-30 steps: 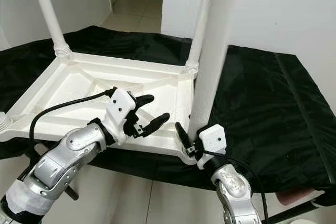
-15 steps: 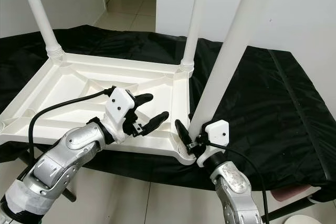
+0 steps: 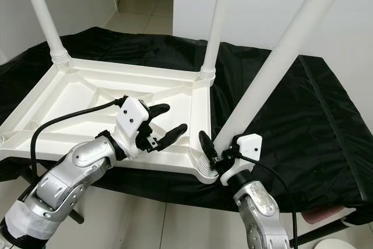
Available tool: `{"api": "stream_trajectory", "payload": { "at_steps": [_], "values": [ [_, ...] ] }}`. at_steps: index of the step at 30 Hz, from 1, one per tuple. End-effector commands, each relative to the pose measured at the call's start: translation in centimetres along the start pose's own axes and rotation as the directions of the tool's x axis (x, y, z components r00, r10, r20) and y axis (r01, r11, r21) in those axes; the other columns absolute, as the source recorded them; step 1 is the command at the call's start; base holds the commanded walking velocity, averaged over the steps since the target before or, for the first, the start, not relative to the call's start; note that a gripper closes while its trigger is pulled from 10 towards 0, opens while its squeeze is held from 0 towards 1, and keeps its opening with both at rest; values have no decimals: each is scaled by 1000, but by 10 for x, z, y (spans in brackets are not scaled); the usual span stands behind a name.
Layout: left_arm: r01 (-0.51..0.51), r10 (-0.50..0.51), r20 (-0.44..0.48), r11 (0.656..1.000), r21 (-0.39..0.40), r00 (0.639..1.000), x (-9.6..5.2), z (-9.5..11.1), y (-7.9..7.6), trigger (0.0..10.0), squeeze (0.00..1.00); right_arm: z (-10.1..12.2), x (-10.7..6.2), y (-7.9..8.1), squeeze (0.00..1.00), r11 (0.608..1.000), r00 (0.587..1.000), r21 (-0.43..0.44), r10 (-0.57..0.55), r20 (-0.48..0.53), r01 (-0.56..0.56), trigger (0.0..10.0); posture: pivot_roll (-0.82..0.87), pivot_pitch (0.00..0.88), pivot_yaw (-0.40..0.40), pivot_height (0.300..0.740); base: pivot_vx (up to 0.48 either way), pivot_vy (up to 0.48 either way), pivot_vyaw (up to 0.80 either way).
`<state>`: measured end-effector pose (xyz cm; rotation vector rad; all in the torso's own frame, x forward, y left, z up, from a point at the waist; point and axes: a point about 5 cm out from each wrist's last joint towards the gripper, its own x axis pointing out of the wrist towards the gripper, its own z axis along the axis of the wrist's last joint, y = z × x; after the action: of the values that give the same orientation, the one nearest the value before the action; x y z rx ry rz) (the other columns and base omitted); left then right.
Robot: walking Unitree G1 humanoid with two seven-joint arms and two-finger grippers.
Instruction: Building children table
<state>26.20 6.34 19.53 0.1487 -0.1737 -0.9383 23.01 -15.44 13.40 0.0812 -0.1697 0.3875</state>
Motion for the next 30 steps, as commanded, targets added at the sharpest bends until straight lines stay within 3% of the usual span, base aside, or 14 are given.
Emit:
{"api": "stream_trajectory", "payload": {
  "at_steps": [1, 11, 19, 22, 26, 30],
  "values": [
    [61, -61, -11, 998, 9, 998, -3, 0, -2, 10000, 0, -17, -10, 0, 0, 999, 997, -52, -5, -78, 1, 10000, -25, 66, -40, 740, 0, 0, 0],
    [49, -49, -9, 999, 14, 999, -4, 2, 1, 10000, 0, -21, -19, 5, 0, 983, 994, -167, 56, -89, -71, 10000, -27, 72, -37, 740, 0, 0, 0],
    [46, -45, -11, 999, 22, 999, -4, 3, 3, 10000, 0, -28, -22, 8, 0, 945, 987, -296, 114, -111, -142, 10000, -20, 77, -23, 740, 0, 0, 0],
    [47, -46, -12, 999, 24, 999, -5, 4, 4, 10000, 0, -29, -22, 7, 0, 945, 985, -290, 123, -120, -153, 10000, -20, 77, -23, 740, 0, 0, 0],
    [49, -49, -15, 998, 29, 999, -5, 4, 4, 10000, 0, -32, -22, 6, 0, 978, 972, -116, 154, -177, -176, 10000, -19, 78, -21, 740, 0, 0, 0],
    [49, -49, -16, 998, 33, 999, -5, 4, 5, 10000, 0, -34, -21, 2, 0, 982, 969, -88, 149, -197, -169, 10000, -19, 79, -19, 740, 0, 0, 0]
  ]
}}
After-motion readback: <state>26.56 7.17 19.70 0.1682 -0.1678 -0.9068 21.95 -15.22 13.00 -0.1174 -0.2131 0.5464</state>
